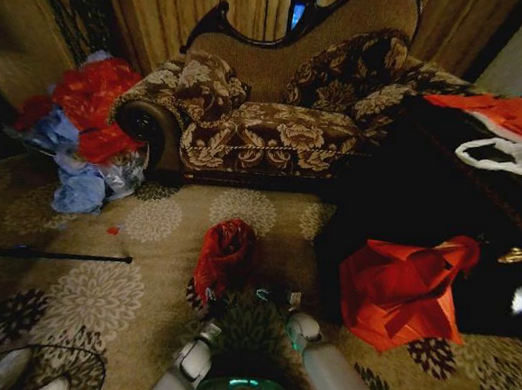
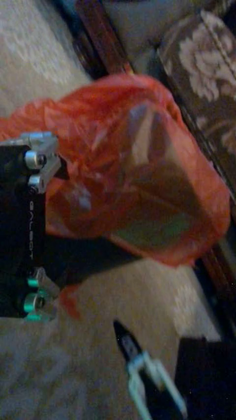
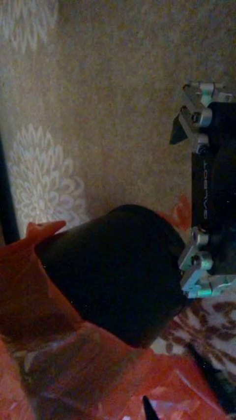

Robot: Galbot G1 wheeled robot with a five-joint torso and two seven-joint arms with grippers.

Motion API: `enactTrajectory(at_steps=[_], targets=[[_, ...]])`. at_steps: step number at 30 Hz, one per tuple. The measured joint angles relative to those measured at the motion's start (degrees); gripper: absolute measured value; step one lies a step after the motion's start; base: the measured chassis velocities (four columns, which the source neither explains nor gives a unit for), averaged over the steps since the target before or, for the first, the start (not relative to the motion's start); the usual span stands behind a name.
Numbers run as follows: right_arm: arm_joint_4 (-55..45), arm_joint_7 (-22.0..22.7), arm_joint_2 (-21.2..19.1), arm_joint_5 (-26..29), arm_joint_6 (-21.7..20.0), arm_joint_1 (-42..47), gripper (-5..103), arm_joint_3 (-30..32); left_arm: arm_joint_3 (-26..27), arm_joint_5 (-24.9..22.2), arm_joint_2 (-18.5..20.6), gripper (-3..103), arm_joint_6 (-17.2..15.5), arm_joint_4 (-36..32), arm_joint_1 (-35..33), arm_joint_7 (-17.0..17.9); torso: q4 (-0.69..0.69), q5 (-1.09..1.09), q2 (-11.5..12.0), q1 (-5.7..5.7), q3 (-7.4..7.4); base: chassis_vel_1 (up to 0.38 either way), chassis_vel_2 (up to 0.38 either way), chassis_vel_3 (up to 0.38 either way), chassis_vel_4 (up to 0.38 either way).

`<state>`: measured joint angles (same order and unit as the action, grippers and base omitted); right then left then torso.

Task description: Place a garbage bag over the trash bin.

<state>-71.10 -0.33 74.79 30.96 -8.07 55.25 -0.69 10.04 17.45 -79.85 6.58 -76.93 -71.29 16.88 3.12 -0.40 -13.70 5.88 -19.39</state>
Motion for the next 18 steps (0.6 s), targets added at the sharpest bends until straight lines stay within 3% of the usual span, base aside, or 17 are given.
enactTrajectory(at_steps=[2,5,8,14,16,17,18], targets=[[0.07,0.0,-0.02,-0.08,0.01,0.09,100,0.05,0.31,0.05,-0.45,84,-0.4,0.33,0.21,1.1,0.0,0.0,0.0,0.0,0.0,0.0,0.0,0.0,0.0],[0.29,-0.03,0.09,-0.42,0.08,0.17,100,0.14,1.24,0.25,-2.11,68,-1.28,1.9,1.18,2.99,0.0,0.0,0.0,0.0,0.0,0.0,0.0,0.0,0.0],[0.31,-0.04,0.23,-0.45,0.1,0.16,100,0.04,1.61,0.55,-3.18,62,-1.29,2.87,1.97,3.21,0.0,-0.01,0.0,0.0,0.0,0.0,0.0,0.0,0.0],[0.41,-0.03,0.45,-0.67,0.16,0.03,100,-0.33,0.96,2.55,-4.48,35,-0.4,4.21,2.87,2.84,0.0,-0.01,0.0,0.0,0.0,0.0,0.0,0.0,0.0],[0.42,-0.03,0.43,-0.68,0.17,0.03,100,-0.33,0.94,2.57,-4.48,35,-0.39,4.21,2.82,2.79,0.0,0.0,0.0,0.0,0.0,0.0,0.0,0.0,0.0],[0.43,-0.03,0.36,-0.73,0.19,0.08,100,-0.25,0.96,2.62,-4.48,24,-0.36,4.28,2.64,2.62,0.0,0.0,0.0,0.0,0.0,0.0,0.0,0.0,0.0],[0.42,-0.03,0.32,-0.74,0.19,0.09,100,-0.22,1.01,2.63,-4.48,24,-0.34,4.39,2.65,2.6,0.0,0.0,0.0,0.0,0.0,0.0,0.0,0.0,0.0]])
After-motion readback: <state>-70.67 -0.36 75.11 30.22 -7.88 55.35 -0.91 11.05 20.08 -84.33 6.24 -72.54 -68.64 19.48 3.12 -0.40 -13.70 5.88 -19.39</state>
